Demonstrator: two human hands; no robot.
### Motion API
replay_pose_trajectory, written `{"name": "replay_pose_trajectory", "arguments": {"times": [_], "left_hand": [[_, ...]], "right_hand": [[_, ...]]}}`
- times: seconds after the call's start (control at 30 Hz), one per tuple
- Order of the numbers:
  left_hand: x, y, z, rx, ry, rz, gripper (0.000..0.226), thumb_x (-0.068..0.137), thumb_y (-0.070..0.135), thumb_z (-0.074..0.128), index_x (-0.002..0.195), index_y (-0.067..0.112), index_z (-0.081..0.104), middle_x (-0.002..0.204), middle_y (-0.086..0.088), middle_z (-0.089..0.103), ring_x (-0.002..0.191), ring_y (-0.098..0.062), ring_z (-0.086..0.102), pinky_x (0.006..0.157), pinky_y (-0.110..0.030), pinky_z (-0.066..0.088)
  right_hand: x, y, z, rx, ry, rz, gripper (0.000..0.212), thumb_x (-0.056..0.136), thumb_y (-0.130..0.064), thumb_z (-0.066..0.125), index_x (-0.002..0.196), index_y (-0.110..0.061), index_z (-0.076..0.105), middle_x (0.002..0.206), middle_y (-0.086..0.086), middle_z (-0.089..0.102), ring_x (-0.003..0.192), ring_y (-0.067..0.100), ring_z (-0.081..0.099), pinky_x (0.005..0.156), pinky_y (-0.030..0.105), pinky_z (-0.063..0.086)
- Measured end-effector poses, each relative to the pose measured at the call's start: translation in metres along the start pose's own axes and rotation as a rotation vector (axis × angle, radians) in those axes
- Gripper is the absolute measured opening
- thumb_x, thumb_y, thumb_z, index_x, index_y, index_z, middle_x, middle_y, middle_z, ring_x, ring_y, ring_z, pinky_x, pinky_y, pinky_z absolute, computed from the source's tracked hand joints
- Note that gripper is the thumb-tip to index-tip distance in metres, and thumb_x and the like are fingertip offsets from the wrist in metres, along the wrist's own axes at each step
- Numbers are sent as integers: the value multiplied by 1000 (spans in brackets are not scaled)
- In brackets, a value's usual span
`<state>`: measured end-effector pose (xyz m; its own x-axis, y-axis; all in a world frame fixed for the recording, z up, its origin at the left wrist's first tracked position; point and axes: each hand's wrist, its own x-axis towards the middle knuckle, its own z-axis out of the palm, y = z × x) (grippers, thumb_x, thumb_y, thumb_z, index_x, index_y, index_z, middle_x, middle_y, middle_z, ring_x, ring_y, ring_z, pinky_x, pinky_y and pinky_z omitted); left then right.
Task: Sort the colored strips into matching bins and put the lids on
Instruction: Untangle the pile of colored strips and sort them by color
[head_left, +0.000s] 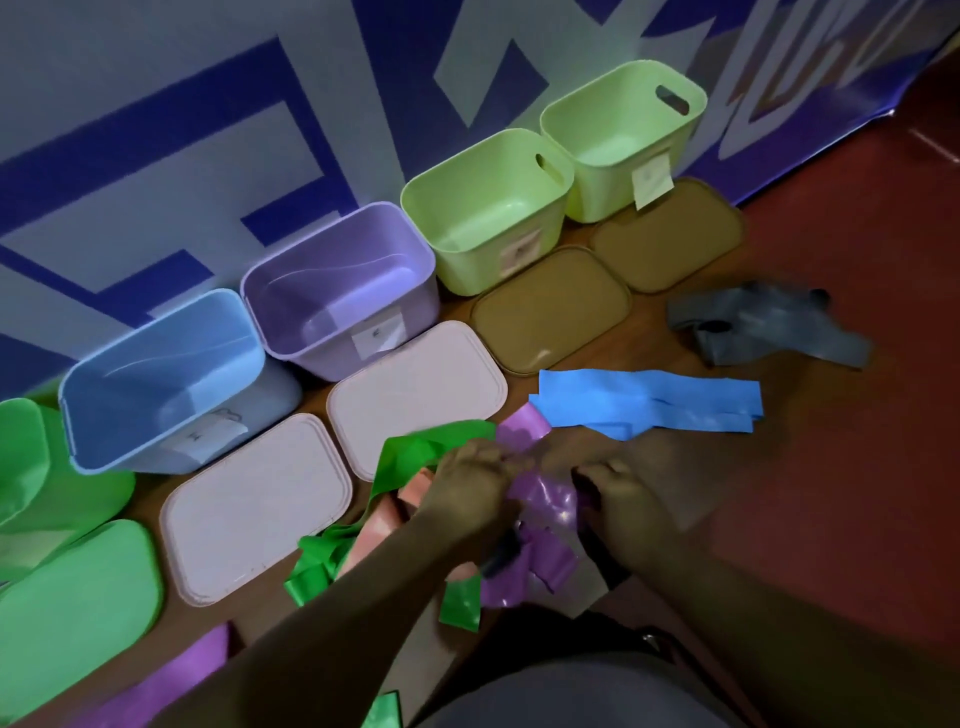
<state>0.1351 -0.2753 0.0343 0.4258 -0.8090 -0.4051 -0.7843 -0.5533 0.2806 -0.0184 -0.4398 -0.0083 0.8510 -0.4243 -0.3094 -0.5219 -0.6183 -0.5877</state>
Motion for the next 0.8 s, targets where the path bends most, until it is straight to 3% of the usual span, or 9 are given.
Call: {"name": "replay_pose_trajectory", "arguments": {"times": [0.1, 0.23, 0.33, 0.4, 0.53, 0.6, 0.7, 0.8], "left_hand": [[19, 2, 1, 83, -74, 37, 63, 84, 41, 54, 145, 39, 38, 144, 5, 48, 133, -22, 36, 110, -41, 29], [26, 2, 4, 113, -104, 31, 45, 90, 38, 52, 134, 32, 49, 134, 1, 56, 127, -26, 43, 107, -41, 31], [27, -1, 2, 73, -99, 25, 47, 90, 43, 55, 136, 38, 47, 131, 2, 57, 124, -26, 46, 103, -42, 34], [27, 1, -3, 10, -27, 31, 46, 88, 44, 55, 134, 45, 47, 123, 4, 62, 118, -23, 50, 98, -40, 37], [19, 10, -26, -222, 183, 102, 37, 85, 32, 60, 121, 42, 62, 103, 9, 72, 95, -12, 63, 86, -29, 46], [12, 12, -35, -326, 237, 119, 37, 88, 27, 61, 122, 40, 63, 98, 9, 70, 89, -9, 61, 82, -23, 44], [-1, 13, -47, -583, 334, 57, 32, 93, 26, 64, 124, 32, 66, 103, 13, 66, 95, -1, 60, 88, -15, 44], [-17, 12, -59, -732, 429, -14, 29, 93, 21, 65, 120, 29, 68, 114, 14, 67, 106, 3, 59, 94, -11, 42]], "right_hand": [[-1, 2, -1, 5, -79, 46, 32, 84, -12, 62, 116, -18, 69, 112, 0, 70, 103, 19, 64, 88, 23, 45], [-1, 3, -10, 44, -61, 77, 28, 80, -13, 66, 105, -24, 72, 100, -5, 71, 92, 17, 65, 79, 26, 51], [-2, 0, -32, 117, -24, 70, 27, 79, -7, 70, 93, -31, 72, 80, -22, 63, 81, 3, 61, 67, 6, 40], [-3, -2, -53, 191, -3, 39, 30, 75, -3, 73, 84, -31, 73, 76, -23, 64, 79, -1, 60, 66, 6, 40], [-3, -15, -97, 270, 2, 38, 26, 79, -12, 75, 79, -38, 70, 81, -16, 70, 80, 0, 65, 73, 25, 50], [-1, -26, -113, 281, 64, 12, 28, 81, -14, 76, 79, -40, 66, 77, -21, 69, 78, -4, 64, 70, 19, 46], [2, -45, -126, 367, 140, 27, 19, 81, -16, 78, 81, -33, 70, 71, -32, 65, 68, -8, 61, 65, 9, 40], [5, -68, -128, 438, 156, 17, 20, 81, -13, 77, 80, -32, 70, 69, -22, 67, 63, -2, 60, 63, 12, 43]]}}
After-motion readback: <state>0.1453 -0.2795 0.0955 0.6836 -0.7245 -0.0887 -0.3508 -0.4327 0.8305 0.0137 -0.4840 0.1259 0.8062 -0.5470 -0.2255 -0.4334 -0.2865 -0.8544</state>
